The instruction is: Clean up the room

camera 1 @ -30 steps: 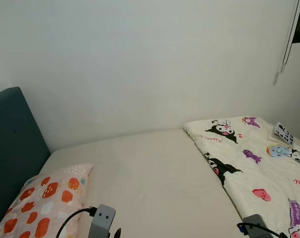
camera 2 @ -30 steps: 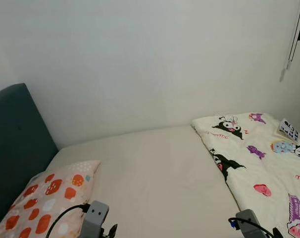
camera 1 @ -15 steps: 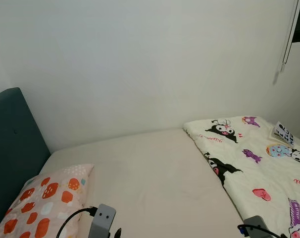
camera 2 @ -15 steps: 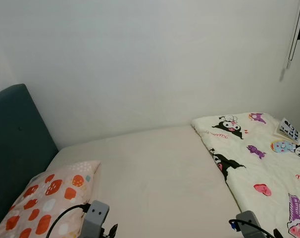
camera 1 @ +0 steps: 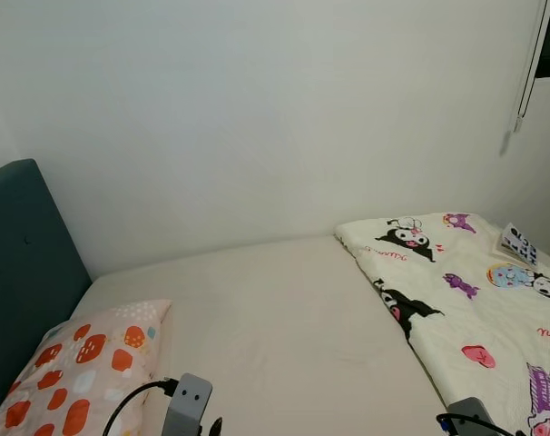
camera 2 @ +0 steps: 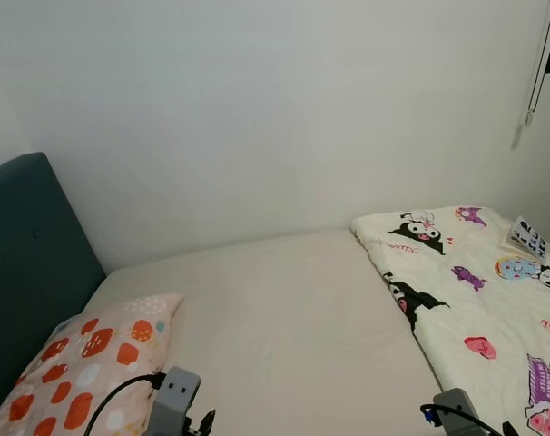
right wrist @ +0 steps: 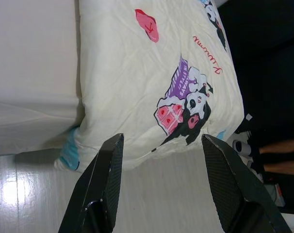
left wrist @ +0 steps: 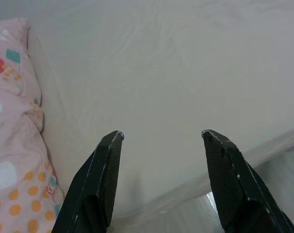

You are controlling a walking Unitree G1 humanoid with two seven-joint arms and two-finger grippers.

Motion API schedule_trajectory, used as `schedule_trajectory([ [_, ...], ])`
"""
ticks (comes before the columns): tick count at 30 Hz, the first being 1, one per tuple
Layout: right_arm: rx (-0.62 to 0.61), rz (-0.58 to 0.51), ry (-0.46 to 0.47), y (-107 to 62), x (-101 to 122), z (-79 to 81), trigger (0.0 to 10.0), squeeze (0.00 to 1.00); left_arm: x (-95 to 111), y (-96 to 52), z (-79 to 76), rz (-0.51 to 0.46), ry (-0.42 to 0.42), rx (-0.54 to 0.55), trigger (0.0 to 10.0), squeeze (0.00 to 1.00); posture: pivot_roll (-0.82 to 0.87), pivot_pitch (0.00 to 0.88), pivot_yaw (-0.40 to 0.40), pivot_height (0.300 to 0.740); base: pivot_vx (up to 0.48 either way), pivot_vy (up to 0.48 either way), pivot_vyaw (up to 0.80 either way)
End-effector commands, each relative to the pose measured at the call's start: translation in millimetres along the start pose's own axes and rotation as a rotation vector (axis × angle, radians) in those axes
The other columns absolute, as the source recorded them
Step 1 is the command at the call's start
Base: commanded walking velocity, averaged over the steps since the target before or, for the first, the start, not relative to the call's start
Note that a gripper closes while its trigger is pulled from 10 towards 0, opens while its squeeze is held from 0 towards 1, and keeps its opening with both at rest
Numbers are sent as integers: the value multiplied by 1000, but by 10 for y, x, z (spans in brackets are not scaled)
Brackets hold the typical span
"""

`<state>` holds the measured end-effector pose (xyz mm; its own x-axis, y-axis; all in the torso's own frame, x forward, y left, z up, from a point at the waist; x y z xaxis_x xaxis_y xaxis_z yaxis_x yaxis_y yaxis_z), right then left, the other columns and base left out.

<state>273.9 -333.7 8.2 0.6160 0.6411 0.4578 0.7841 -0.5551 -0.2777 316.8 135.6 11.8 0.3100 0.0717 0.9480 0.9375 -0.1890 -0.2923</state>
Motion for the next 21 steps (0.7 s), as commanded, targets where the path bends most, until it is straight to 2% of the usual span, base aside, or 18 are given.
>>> schedule_trajectory([
  [1,9,3,11,-20,-26,28,10000,0,-65,-19,24,18,-9,16,10000,0,-72,108,61,740,0,0,0],
  [6,10,6,10,-11,-42,5,10000,0,-73,-34,43,9,-28,42,10000,0,-65,105,39,740,0,0,0],
  [21,10,5,10,-13,-43,7,10000,0,-95,-50,57,14,-26,44,10000,0,-74,107,52,740,0,0,0],
])
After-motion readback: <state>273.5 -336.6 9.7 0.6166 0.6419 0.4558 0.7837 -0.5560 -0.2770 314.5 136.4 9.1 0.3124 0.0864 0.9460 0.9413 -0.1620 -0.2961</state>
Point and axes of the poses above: a point about 5 cm out from each wrist's last joint towards the gripper, its own y axis pointing out of the wrist towards the gripper, its own x axis along the axis of the wrist's last joint, z = x × y, the point moved 3 cm from there along y, pointing out of the wrist towards the gripper, and after that the axes turned 14 degrees about -y, right-handed, at the moved point
